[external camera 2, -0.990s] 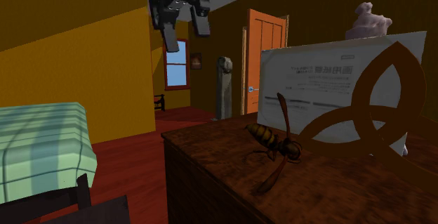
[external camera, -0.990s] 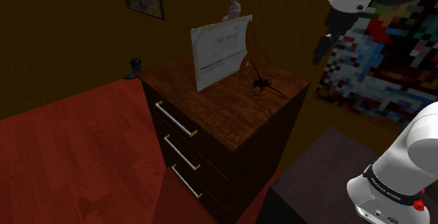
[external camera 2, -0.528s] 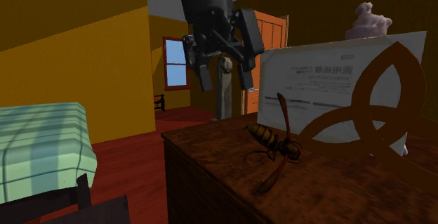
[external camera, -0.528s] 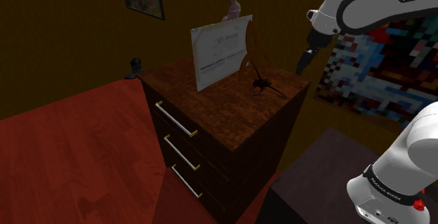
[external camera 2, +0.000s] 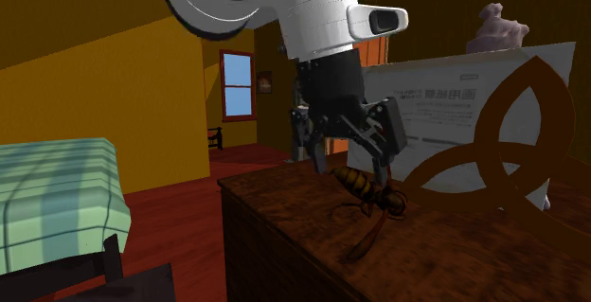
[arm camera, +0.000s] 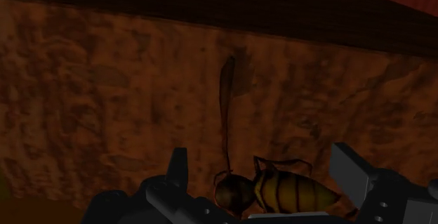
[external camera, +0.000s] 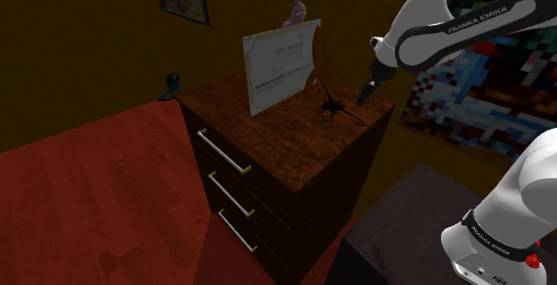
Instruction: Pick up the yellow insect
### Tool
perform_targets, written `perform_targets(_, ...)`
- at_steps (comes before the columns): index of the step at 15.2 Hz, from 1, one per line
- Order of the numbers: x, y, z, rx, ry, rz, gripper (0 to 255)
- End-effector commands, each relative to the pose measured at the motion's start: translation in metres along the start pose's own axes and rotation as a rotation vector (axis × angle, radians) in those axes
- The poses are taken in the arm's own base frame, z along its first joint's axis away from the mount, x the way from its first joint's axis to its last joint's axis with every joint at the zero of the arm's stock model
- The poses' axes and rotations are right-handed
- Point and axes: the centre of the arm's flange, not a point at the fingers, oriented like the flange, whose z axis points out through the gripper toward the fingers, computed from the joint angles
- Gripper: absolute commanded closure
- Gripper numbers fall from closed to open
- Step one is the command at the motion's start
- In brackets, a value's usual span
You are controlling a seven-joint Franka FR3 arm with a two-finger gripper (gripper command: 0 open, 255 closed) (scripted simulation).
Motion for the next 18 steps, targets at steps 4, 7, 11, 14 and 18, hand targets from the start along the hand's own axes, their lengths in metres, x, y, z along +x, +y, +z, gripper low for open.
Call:
perform_targets(4,0.023,0.021,0.058,0.020,0.054,-0.034,0)
perform_targets(7,0.022,0.022,0.073,0.023,0.059,-0.037,0)
perform_targets(11,0.017,0.020,0.094,0.023,0.059,-0.037,0)
perform_targets(14,0.015,0.019,0.102,0.023,0.059,-0.037,0)
perform_targets(18,0.015,0.018,0.102,0.022,0.059,-0.037,255)
